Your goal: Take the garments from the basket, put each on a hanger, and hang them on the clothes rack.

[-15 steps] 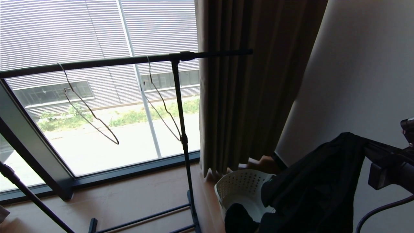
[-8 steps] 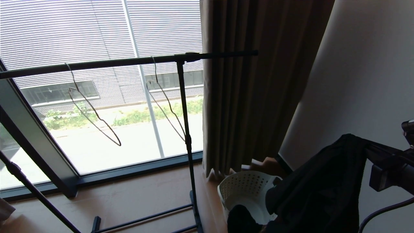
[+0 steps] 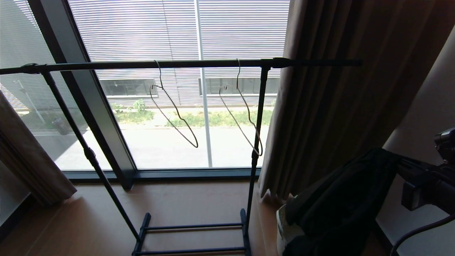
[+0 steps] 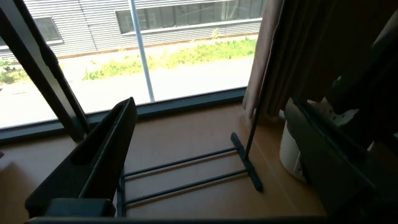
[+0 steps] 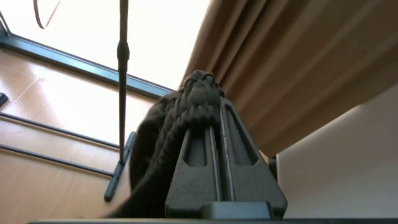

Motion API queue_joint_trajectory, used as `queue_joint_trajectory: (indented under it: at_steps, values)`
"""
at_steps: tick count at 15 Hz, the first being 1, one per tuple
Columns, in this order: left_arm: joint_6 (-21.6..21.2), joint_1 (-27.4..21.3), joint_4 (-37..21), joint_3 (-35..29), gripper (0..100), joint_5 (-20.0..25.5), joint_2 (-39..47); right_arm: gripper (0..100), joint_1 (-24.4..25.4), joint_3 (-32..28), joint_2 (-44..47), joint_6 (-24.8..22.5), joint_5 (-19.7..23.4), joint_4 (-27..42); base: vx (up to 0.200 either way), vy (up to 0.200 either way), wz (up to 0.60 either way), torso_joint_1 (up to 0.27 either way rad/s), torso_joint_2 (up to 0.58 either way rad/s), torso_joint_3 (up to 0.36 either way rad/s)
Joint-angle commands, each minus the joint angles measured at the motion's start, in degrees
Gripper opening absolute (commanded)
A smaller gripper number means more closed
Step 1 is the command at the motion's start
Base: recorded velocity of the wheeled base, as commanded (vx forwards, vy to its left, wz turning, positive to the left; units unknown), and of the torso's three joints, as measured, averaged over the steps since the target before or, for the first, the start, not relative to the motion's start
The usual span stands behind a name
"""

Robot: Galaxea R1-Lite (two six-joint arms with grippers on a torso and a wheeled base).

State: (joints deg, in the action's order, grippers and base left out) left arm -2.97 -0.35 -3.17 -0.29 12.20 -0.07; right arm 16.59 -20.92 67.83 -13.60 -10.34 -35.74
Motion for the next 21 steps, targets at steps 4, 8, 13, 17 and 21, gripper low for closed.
queue_joint_trajectory:
  at_steps: [4,8,13,17,21]
  values:
    - [-0.01,0.00,0.01,0.03,100,0.01,0.07,0,0.02,0.09,0.11,-0.02,-0.03,0.06,-0.200,0.000,0.00,0.004,0.01,-0.001]
    - [-0.01,0.00,0.01,-0.06,100,0.01,0.07,0,0.02,0.09,0.11,-0.02,-0.03,0.06,-0.200,0.050,0.00,-0.005,0.00,0.006]
    - [-0.01,0.00,0.01,-0.06,100,0.01,0.07,0,0.02,0.18,0.29,-0.02,-0.03,0.06,0.000,0.200,0.00,0.000,0.00,0.003]
    - [-0.01,0.00,0.01,-0.06,100,0.01,0.07,0,0.11,0.35,0.29,-0.11,-0.03,0.06,0.000,0.200,0.00,0.011,0.00,0.002]
    - [-0.01,0.00,0.01,-0.06,100,0.01,0.07,0,0.11,0.53,0.29,-0.11,-0.03,0.06,0.100,0.200,0.00,0.005,0.00,-0.001]
